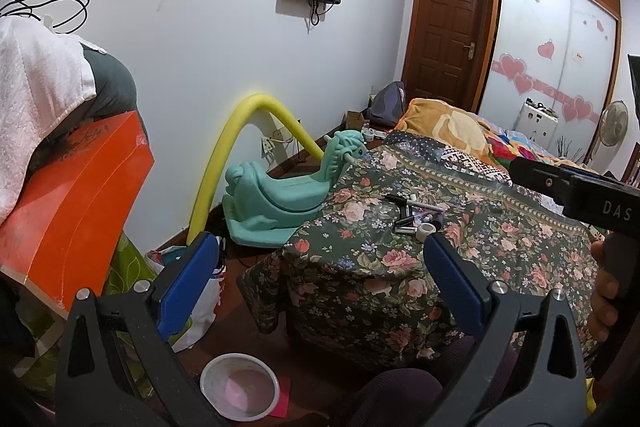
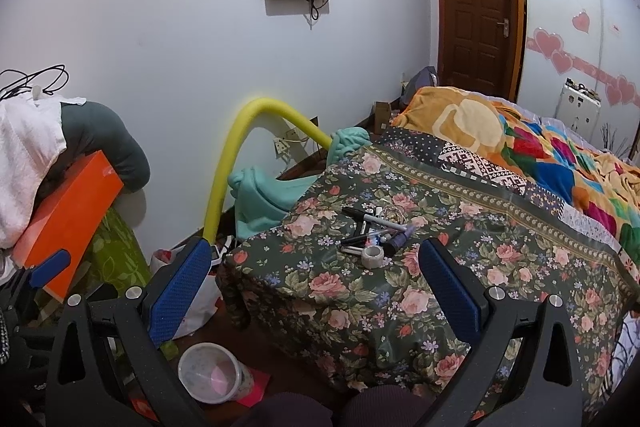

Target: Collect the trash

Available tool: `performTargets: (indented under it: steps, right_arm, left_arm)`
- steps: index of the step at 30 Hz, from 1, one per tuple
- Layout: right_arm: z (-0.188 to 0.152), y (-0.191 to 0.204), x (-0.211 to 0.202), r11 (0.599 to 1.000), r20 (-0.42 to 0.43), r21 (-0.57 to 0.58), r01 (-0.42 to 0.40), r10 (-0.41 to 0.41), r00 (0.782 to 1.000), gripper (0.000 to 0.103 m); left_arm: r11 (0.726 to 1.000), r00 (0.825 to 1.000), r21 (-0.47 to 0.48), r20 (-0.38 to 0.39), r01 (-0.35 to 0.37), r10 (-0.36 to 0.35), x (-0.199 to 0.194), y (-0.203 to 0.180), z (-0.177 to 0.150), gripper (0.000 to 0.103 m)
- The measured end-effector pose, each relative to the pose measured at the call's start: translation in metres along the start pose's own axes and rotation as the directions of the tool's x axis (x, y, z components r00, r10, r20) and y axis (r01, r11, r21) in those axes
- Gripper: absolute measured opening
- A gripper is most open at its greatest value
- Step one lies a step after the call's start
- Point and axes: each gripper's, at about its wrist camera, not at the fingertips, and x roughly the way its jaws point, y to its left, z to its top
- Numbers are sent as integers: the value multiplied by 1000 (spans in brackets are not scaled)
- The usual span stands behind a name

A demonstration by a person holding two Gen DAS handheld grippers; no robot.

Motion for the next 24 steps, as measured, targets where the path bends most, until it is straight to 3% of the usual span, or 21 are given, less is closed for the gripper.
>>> performTargets:
  steps: [24]
  right_arm:
    - [1, 20, -1, 999, -13, -48, 1, -1, 1000, 103]
  left_arm:
    - [1000, 1000, -25, -15, -13, 13, 0, 13, -6, 103]
